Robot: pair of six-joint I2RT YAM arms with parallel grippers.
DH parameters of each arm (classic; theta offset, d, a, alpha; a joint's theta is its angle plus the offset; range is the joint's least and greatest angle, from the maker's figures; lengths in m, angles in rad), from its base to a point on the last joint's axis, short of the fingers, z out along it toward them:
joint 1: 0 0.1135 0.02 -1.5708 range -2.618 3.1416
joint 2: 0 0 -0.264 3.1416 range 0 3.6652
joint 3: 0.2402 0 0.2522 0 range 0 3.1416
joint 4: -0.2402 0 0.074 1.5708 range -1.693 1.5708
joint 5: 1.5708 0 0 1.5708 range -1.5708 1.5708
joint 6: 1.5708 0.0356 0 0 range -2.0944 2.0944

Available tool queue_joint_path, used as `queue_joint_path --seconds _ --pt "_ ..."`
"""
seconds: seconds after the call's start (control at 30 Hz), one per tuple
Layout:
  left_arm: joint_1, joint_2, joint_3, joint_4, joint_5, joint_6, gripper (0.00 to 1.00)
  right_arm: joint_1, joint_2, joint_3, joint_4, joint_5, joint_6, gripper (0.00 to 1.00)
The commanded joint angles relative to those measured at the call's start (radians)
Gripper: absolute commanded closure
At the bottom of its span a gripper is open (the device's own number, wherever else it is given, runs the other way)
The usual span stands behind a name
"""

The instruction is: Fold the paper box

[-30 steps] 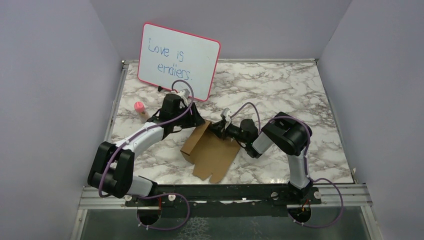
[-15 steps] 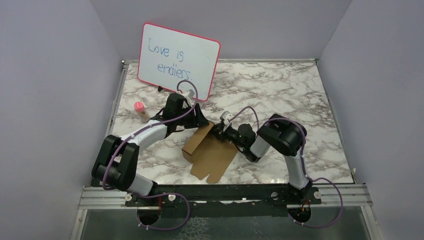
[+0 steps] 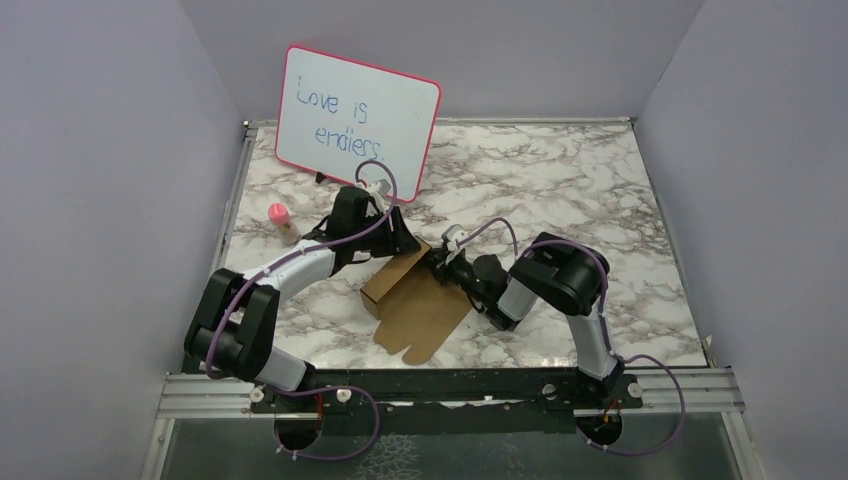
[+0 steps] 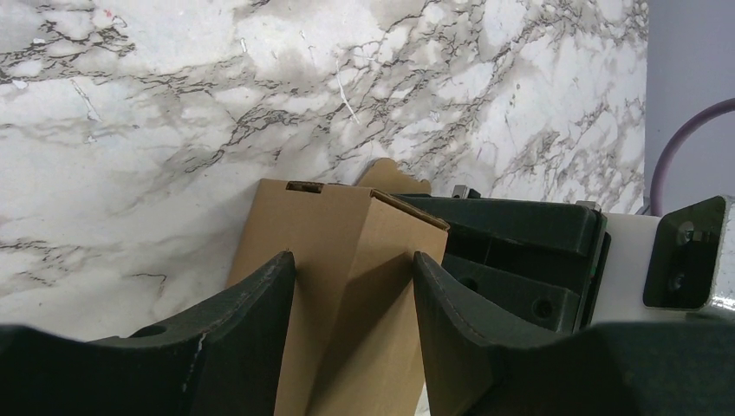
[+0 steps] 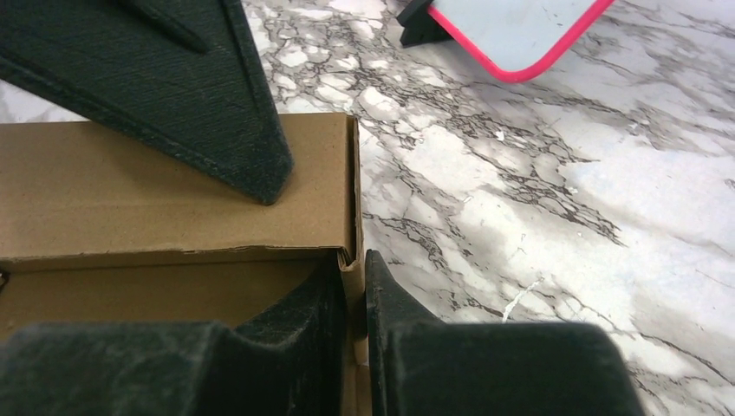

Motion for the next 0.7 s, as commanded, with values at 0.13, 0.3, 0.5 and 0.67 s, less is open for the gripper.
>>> queue_joint_path --seconds 0.13,0.3,0.5,0.67 --pt "-0.016 0.008 -0.029 0.03 0.042 -0.04 0.47 0.007 -0.001 -0.001 0.034 0.17 0.06 0.85" --pt "-0.026 0.013 -0.024 0.035 0.047 -0.048 0.47 0.008 0.0 0.003 0.036 0.167 0.076 0.85" --pt "-0.07 0.047 -0.006 0.049 0.055 -0.058 0.48 0.01 0.001 0.02 0.03 0.071 0.084 0.84" --pt "-0.076 0.033 0.014 0.011 -0.004 -0.032 0.47 0.009 0.001 0.011 0.056 -0.001 0.072 0.79"
